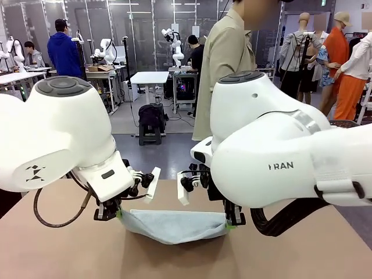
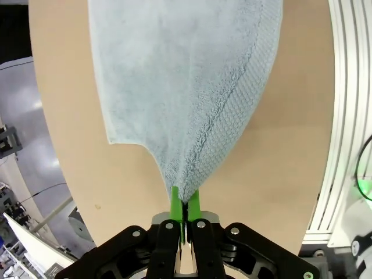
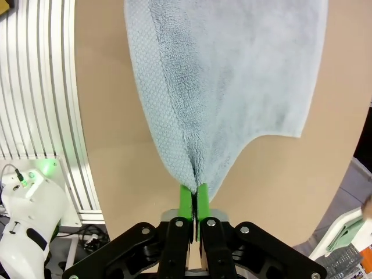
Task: Fold the towels and place them in the basket.
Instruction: When a person lays out a Towel with hook on the table, fold it in half twice.
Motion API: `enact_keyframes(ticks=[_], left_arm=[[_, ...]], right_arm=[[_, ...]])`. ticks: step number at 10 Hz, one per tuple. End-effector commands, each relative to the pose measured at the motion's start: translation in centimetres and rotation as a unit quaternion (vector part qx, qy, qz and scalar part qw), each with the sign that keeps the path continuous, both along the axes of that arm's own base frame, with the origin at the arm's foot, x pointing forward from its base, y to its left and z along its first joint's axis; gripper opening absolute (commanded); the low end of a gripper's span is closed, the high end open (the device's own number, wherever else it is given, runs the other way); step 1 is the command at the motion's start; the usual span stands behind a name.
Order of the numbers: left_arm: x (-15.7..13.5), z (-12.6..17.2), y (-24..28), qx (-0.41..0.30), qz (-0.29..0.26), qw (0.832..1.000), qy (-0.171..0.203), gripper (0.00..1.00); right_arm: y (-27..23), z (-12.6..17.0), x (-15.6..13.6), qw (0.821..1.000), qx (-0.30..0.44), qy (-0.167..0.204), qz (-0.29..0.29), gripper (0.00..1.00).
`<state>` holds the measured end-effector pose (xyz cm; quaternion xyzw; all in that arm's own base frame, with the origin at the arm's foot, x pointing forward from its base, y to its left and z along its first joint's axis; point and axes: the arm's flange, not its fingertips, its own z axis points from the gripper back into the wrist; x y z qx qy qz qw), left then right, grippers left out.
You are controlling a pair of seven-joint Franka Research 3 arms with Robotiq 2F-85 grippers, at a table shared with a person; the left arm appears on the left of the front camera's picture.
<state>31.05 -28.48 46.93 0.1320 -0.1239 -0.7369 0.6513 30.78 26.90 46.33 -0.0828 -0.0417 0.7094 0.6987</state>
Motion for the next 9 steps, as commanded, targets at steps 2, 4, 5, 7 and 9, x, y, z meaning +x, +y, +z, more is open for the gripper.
enact_keyframes(ticks=[2, 4, 5, 7, 9], left_arm=[[-0.24, 0.98, -0.14, 0.006, 0.016, 1.0, -0.011, 0.04], [-0.05, 0.58, 0.14, -0.004, 0.002, 1.0, -0.005, 0.04], [-0.05, 0.58, 0.14, -0.004, 0.002, 1.0, -0.005, 0.04], [-0.05, 0.58, 0.14, -0.004, 0.002, 1.0, -0.005, 0.04], [-0.05, 0.58, 0.14, -0.004, 0.002, 1.0, -0.005, 0.04]], right_arm=[[-0.49, 0.63, -0.56, 1.0, -0.008, -0.016, -0.017, 0.04], [-0.28, 0.83, -0.26, 1.0, 0.002, -0.009, -0.003, 0.04], [-0.28, 0.83, -0.26, 1.0, 0.002, -0.009, -0.003, 0.04], [-0.28, 0.83, -0.26, 1.0, 0.002, -0.009, -0.003, 0.04], [-0.28, 0.83, -0.26, 1.0, 0.002, -0.009, -0.003, 0.04]])
